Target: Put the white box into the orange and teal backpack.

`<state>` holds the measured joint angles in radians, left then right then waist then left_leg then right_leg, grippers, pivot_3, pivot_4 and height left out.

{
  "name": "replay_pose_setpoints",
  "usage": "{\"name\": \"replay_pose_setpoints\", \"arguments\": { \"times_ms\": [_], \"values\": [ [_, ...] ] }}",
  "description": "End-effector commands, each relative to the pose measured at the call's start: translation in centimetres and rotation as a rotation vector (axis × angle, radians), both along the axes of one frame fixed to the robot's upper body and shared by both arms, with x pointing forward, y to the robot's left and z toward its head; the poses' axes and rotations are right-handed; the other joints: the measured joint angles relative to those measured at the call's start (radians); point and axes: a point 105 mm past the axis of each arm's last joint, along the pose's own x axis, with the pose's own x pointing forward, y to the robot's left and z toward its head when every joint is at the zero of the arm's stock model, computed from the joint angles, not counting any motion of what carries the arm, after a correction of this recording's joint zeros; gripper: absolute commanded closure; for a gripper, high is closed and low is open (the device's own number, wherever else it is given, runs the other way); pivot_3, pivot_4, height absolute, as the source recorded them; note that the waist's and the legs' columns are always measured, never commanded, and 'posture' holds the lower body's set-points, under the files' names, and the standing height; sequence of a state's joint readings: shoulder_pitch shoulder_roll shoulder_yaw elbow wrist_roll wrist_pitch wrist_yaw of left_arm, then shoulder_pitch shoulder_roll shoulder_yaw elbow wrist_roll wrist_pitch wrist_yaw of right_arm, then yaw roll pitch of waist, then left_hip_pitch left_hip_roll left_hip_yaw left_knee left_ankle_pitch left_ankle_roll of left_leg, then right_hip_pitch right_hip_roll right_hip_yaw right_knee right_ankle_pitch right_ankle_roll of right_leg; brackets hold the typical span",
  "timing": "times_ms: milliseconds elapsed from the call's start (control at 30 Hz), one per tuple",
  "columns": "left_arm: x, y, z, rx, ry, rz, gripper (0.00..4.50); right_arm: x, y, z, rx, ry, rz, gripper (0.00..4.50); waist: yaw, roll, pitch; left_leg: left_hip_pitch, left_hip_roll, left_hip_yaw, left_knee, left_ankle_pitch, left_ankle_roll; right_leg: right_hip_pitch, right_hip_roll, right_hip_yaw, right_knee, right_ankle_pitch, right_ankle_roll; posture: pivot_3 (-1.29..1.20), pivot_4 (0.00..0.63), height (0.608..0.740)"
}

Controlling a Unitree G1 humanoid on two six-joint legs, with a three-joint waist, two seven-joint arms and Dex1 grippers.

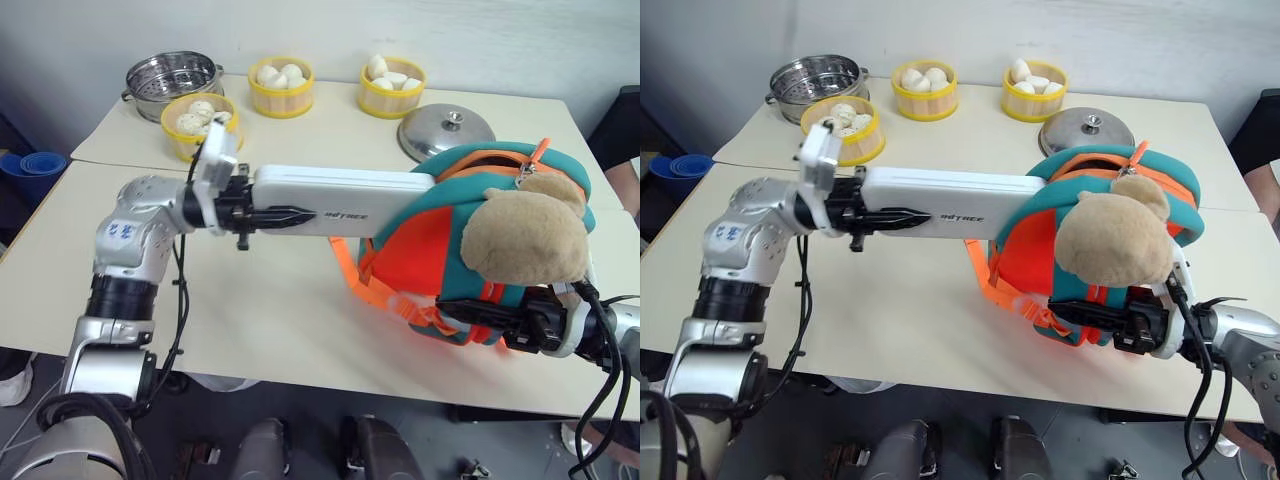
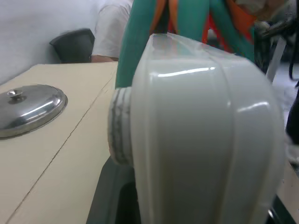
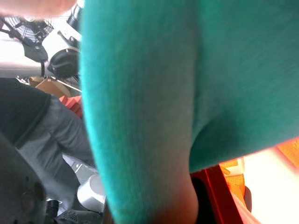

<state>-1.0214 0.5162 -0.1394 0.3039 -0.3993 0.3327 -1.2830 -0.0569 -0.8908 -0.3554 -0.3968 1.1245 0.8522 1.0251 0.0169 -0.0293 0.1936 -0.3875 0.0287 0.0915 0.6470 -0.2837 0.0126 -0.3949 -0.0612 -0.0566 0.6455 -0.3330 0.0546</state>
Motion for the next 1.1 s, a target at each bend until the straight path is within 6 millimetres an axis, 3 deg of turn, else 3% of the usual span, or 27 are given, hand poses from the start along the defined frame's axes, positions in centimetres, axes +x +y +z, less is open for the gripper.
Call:
{"name": "replay_pose_setpoints", "arguments": {
  "times_ms": [33,167,233,367,433,567,667,800,900,1000,1100],
  "values": [
    [0.2,-3.2,0.6,0.090,-0.023,-0.023,3.31,-0.1,0.5,0.6,0.000,-0.042,0.023,4.46,0.002,0.000,0.000,0.000,0.000,0.001,0.000,-0.001,0.001,0.000,0.000,0.001,0.000,0.000,0.001,0.00,0.150,0.740],
    [0.7,-9.8,0.6,0.078,0.003,-0.028,3.31,-0.1,0.8,0.3,-0.008,-0.044,0.031,4.46,0.006,0.000,0.000,-0.001,0.000,0.001,0.002,-0.002,0.003,0.000,-0.001,0.001,-0.002,0.001,0.001,0.00,0.150,0.740],
    [0.7,-12.0,-0.1,0.074,0.008,-0.031,3.31,0.0,1.1,0.3,-0.010,-0.050,0.033,4.46,0.007,0.000,0.000,-0.003,0.000,0.001,0.002,-0.002,0.003,-0.001,0.000,0.001,-0.002,0.001,0.002,0.00,0.150,0.740],
    [0.9,-13.5,-1.6,0.070,0.014,-0.023,3.31,-0.1,1.3,0.3,-0.006,-0.054,0.034,4.46,-0.010,0.001,0.000,-0.002,0.000,0.002,0.001,-0.001,0.002,-0.002,0.000,0.002,-0.002,0.000,0.002,0.00,0.150,0.740],
    [1.2,-13.7,-2.0,0.066,0.016,-0.003,2.59,-0.2,1.4,0.3,-0.007,-0.054,0.034,4.50,-0.013,0.001,0.000,-0.002,0.000,0.001,0.001,-0.001,0.001,-0.003,0.001,0.002,0.000,0.000,0.001,0.00,0.150,0.740],
    [0.7,-12.3,-0.2,-0.057,0.073,-0.048,1.51,-0.1,1.4,0.3,-0.007,-0.078,-0.001,4.50,-0.018,0.001,0.000,-0.001,0.000,0.001,0.002,-0.001,0.001,-0.002,0.000,0.002,0.002,0.000,0.001,0.00,0.150,0.740],
    [0.8,-8.7,1.4,-0.130,0.035,-0.089,0.72,0.5,1.3,0.7,-0.007,-0.126,-0.060,4.50,-0.023,0.001,0.000,-0.001,0.000,0.001,0.002,-0.001,0.001,-0.002,0.000,0.002,0.002,0.000,0.001,0.00,0.150,0.740],
    [0.5,-2.5,1.1,-0.070,-0.021,-0.154,0.72,1.5,1.8,0.9,0.014,-0.159,-0.104,4.50,-0.035,0.001,0.000,0.000,0.001,0.001,0.000,0.005,-0.009,-0.004,0.001,0.002,0.005,-0.001,-0.001,0.00,0.150,0.740],
    [-1.4,0.6,0.5,0.023,0.010,-0.247,0.72,1.8,2.5,1.0,0.018,-0.171,-0.099,4.50,-0.036,0.001,0.000,0.001,0.001,0.001,0.001,0.005,-0.010,-0.004,0.001,0.002,0.007,-0.001,-0.002,0.00,0.150,0.740],
    [-2.0,0.3,2.3,-0.056,-0.124,-0.234,0.72,2.0,2.9,0.9,0.021,-0.171,-0.094,4.50,-0.019,0.001,0.000,0.000,0.000,0.000,0.002,0.005,-0.009,-0.004,0.000,0.002,0.007,-0.001,-0.002,0.00,0.150,0.740],
    [-3.3,-2.0,4.2,-0.146,-0.292,-0.254,0.72,2.3,3.4,0.9,0.022,-0.167,-0.085,4.50,-0.004,0.001,0.000,-0.003,0.000,-0.001,0.006,0.003,-0.005,-0.003,-0.001,0.002,0.007,-0.001,-0.001,0.00,0.150,0.740]
  ]
}}
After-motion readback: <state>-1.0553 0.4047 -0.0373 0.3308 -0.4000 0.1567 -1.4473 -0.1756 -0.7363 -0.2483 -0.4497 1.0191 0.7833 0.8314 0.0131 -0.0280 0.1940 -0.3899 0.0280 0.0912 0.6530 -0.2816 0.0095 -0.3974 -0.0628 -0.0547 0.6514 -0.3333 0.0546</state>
